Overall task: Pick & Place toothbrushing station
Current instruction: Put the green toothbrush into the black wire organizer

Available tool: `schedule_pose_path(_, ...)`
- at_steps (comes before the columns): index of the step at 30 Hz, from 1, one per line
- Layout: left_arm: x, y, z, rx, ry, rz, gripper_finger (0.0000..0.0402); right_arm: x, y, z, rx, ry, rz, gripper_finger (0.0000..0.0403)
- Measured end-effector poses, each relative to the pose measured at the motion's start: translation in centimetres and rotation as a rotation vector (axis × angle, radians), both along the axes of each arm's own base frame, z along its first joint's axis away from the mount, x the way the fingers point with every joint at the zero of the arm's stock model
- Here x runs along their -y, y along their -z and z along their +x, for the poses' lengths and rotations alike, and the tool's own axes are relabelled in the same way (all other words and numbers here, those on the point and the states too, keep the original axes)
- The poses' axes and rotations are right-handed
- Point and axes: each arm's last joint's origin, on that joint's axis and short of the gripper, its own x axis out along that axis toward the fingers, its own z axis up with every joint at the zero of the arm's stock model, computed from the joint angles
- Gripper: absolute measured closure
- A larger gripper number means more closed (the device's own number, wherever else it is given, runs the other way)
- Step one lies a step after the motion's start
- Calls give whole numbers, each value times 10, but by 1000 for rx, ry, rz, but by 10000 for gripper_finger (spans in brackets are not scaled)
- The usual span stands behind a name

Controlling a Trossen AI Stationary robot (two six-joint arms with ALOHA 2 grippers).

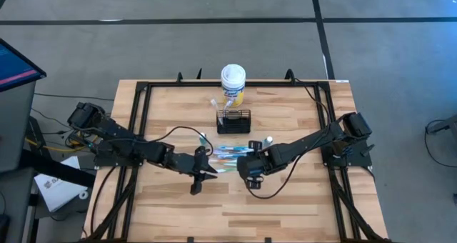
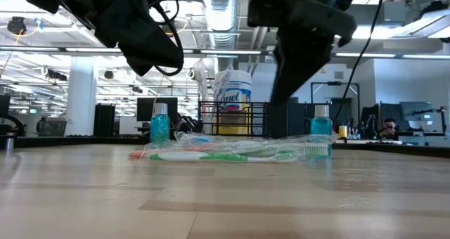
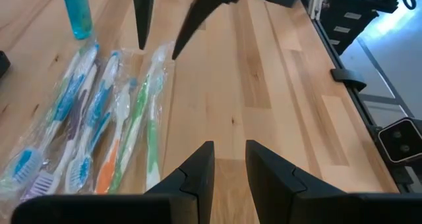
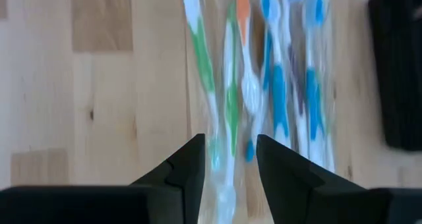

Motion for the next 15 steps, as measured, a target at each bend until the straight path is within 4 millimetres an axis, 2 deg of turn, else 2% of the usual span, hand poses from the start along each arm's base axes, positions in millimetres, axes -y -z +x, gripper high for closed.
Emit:
schedule_pose_path(7, 5, 0, -2, 3, 20, -1, 321, 0, 3, -10, -100, 64, 20, 276)
schedule_pose_path(15, 7, 0, -2, 5, 26, -2, 321, 0, 4, -12, -116, 68, 22, 276)
